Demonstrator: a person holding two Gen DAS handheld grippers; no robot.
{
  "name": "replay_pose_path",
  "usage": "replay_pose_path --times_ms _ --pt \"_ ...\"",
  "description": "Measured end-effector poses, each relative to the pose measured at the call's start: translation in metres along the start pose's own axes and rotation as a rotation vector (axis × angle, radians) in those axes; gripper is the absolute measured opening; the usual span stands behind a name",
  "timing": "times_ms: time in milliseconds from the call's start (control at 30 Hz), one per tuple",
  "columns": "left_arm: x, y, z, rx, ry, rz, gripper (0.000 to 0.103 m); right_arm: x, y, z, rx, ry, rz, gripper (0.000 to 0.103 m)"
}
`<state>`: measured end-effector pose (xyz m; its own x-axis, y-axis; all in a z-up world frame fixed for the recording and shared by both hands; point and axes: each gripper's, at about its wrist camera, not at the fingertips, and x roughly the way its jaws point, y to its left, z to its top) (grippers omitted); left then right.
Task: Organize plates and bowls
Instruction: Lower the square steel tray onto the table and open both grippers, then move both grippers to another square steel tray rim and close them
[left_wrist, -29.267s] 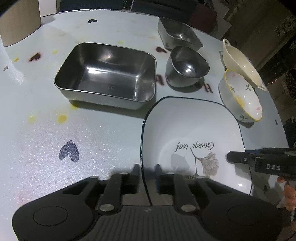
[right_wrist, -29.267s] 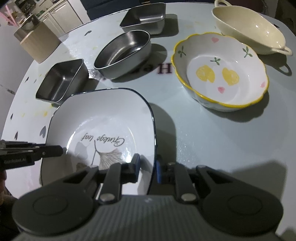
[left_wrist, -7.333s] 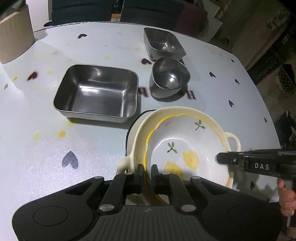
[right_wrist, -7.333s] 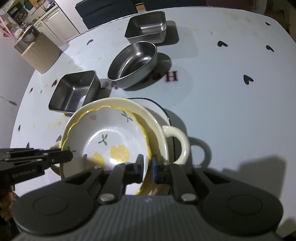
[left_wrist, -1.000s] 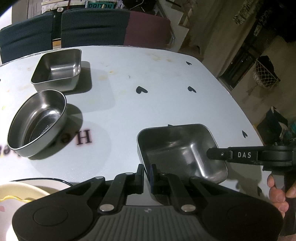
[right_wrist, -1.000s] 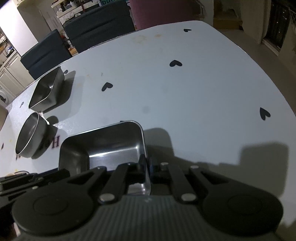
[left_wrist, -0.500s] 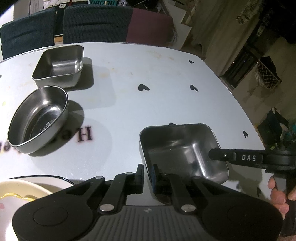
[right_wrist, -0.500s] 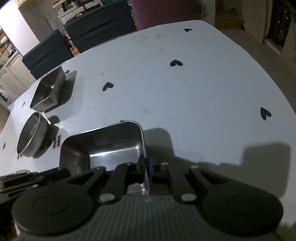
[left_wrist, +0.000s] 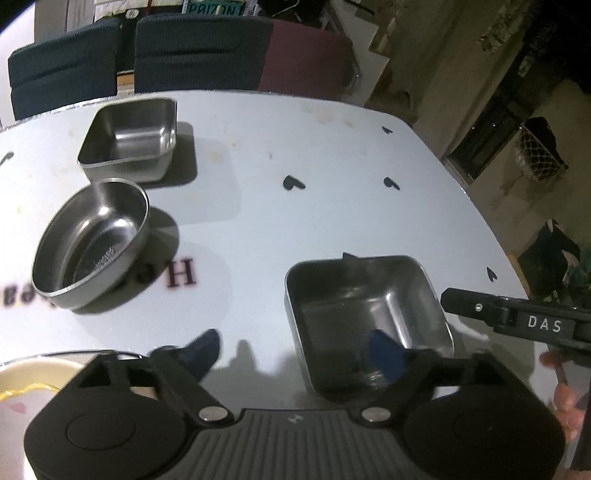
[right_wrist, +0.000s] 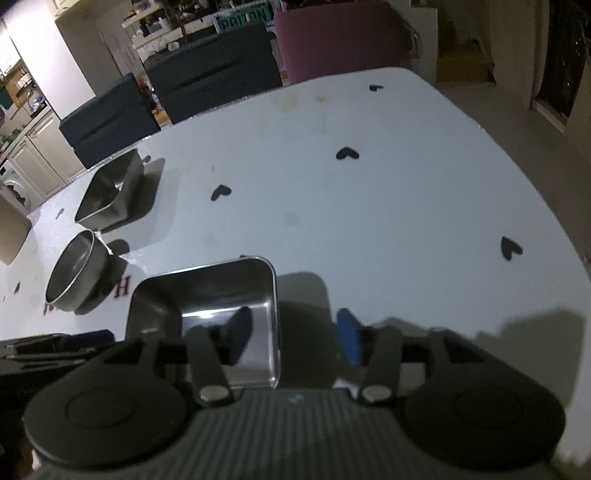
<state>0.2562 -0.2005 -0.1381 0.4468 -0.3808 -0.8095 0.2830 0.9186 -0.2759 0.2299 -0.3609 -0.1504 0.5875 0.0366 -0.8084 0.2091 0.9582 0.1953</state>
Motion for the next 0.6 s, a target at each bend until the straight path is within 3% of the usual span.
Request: replay_pose_path --times_ms 100,300,600 --pt "-0.006 0.001 0.005 0.002 -0.018 0.006 0.099 -0.007 0.000 0.001 -0.001 -0.037 -0.029 0.081" --pt "-0.030 0.014 0.021 0.007 -0.071 0.009 0.103 -0.020 0.007 0.008 0.006 -0.104 -0.034 0.103" --pt "-0.066 0.066 0.057 -0.003 -0.178 0.093 0.103 -0.029 0.040 0.028 0.022 -0.194 -0.024 0.103"
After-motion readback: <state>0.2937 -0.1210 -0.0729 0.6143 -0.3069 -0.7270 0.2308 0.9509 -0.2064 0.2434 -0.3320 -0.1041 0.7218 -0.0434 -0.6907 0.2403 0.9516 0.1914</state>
